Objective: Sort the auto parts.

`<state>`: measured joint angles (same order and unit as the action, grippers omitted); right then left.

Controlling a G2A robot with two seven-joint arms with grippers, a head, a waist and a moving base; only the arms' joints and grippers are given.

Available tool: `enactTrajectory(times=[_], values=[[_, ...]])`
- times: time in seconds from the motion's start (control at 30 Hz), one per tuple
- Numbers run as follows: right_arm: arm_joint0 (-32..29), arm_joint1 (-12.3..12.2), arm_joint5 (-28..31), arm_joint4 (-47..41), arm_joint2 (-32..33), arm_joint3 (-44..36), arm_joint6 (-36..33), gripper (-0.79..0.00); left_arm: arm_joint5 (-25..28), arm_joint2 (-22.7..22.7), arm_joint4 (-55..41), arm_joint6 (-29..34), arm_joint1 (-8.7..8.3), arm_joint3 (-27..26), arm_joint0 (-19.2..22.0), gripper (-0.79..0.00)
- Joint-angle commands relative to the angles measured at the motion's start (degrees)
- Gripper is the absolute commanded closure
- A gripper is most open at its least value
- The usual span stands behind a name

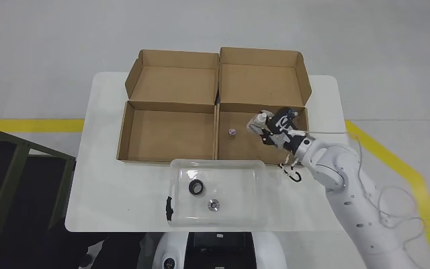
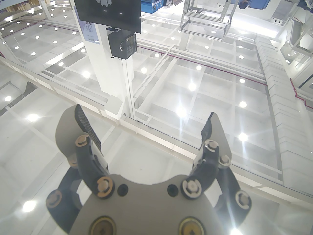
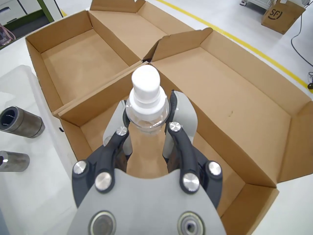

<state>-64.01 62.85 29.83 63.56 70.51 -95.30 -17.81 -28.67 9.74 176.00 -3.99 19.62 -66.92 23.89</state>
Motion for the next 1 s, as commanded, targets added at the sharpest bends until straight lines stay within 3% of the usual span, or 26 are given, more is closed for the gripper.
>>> enactTrajectory(times=[0.0,0.8,0.97], values=[[0.49,0.12,-0.21,0.03,-0.54,0.97,-0.09,0.000,0.00,0.00,0.00,0.00,0.00,0.00,0.00,-0.785],[5.86,1.76,-0.79,-3.62,-6.36,9.77,-4.56,0.000,0.00,0.00,0.00,0.00,0.00,0.00,0.00,-0.785],[6.60,2.04,-0.79,-4.02,-7.26,11.05,-5.02,-0.212,0.00,0.00,0.00,0.00,0.00,0.00,0.00,-0.785]])
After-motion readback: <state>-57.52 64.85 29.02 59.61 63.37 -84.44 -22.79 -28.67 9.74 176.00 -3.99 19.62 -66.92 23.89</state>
